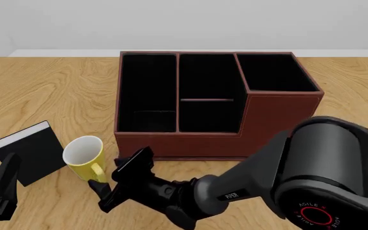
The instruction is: Pick up the yellow and white mug and place it to the right of the caddy.
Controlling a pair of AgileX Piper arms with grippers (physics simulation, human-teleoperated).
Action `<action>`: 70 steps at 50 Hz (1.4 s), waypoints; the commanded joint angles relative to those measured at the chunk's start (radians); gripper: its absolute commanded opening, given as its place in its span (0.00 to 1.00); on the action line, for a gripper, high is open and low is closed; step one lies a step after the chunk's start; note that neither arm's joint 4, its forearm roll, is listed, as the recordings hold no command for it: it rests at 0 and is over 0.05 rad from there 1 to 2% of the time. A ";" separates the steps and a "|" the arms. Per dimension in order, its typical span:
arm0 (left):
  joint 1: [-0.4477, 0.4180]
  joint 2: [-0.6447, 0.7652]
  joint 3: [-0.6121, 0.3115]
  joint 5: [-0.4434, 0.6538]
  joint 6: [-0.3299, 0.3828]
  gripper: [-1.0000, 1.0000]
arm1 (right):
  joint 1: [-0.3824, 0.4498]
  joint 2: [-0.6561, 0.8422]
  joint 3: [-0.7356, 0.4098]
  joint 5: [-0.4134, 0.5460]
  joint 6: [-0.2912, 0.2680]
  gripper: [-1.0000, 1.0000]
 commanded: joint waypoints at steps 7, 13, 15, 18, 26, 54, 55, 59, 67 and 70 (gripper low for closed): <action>0.000 0.000 0.000 0.000 0.000 1.00 | -0.002 0.047 -0.027 -0.004 0.023 1.00; 0.000 0.000 0.000 0.000 0.000 1.00 | -0.002 0.066 -0.038 -0.008 0.029 1.00; 0.000 0.000 0.000 0.000 0.000 1.00 | -0.002 0.071 -0.040 -0.011 0.032 1.00; 0.000 0.000 0.000 0.000 0.000 1.00 | -0.003 0.073 -0.041 -0.010 0.032 1.00; 0.000 0.000 0.000 0.000 0.000 1.00 | -0.002 0.086 -0.049 -0.013 0.041 1.00; 0.000 0.000 0.000 0.000 0.000 1.00 | -0.015 0.107 -0.076 -0.004 0.048 1.00; 0.000 0.000 0.000 0.000 0.000 1.00 | -0.016 0.112 -0.079 -0.003 0.047 1.00; 0.000 0.000 0.000 0.000 0.000 1.00 | -0.019 0.116 -0.081 -0.003 0.050 1.00; 0.000 0.000 0.000 0.000 0.000 1.00 | -0.036 0.111 -0.084 0.003 0.037 0.00; 0.000 0.000 0.000 0.000 0.000 1.00 | -0.037 0.114 -0.094 0.030 0.026 0.00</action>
